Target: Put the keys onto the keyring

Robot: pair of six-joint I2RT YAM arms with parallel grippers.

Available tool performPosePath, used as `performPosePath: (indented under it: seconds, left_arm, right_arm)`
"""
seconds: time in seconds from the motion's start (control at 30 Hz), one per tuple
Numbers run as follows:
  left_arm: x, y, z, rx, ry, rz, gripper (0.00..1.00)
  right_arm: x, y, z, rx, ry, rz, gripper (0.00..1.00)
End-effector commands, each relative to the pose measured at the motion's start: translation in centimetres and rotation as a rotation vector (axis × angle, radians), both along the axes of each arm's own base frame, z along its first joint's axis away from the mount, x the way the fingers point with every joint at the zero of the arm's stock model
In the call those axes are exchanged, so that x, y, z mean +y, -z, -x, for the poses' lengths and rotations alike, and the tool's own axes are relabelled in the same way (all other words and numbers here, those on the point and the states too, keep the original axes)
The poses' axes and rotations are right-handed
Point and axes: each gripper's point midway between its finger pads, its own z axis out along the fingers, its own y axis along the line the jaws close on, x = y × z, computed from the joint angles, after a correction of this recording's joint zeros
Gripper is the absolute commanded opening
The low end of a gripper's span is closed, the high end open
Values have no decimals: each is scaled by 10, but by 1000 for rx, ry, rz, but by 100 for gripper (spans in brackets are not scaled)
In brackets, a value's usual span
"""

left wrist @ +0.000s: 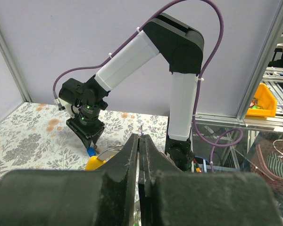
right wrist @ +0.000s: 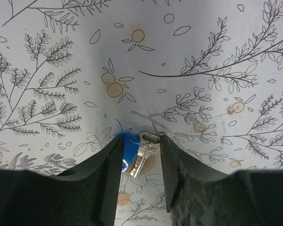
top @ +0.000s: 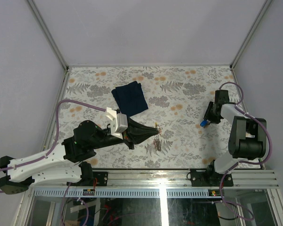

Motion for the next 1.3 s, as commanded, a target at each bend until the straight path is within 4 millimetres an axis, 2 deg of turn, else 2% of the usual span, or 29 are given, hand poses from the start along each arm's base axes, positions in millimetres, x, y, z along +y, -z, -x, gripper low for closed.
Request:
performPosePath:
  seconds: [0.0,0.27,0.57,0.67,0.93,1.0,1.07,1.17,1.27]
  left_arm:
    - [7,-34,5,-27,14,92,0]
    - [7,-35,5,-29,15,92,0]
    - [6,-35,5,-28,20,92,0]
    - [6,-36,5,-31,15,94,0]
    - [10,-39,2,-40,-5,92,0]
    - [11,-39,1,-41,-12,91,0]
    - [12,-39,1,-40,-16,93,0]
    - [12,-41,2,-41,-11,94,0]
    - [12,-41,3,-40,-9,91,0]
  right_arm:
    - [2,-6,-12,-19,-22,-12,40]
    - [3,-6,-13,-20,-24,-15,26]
    - [10,-18,-14,-53,-42,-41,23]
    - [26,-29,-13,-77,-77,-65,22]
    - [84,-56,-5,-136,-217,-77,23]
    - [90,-58,-3,-136,-241,-50,23]
    - [79,-58,-3,-128,-239,22,27]
    - [46,-58,-7,-93,-215,204,39]
    - [19,-57,-14,-57,-192,289,41]
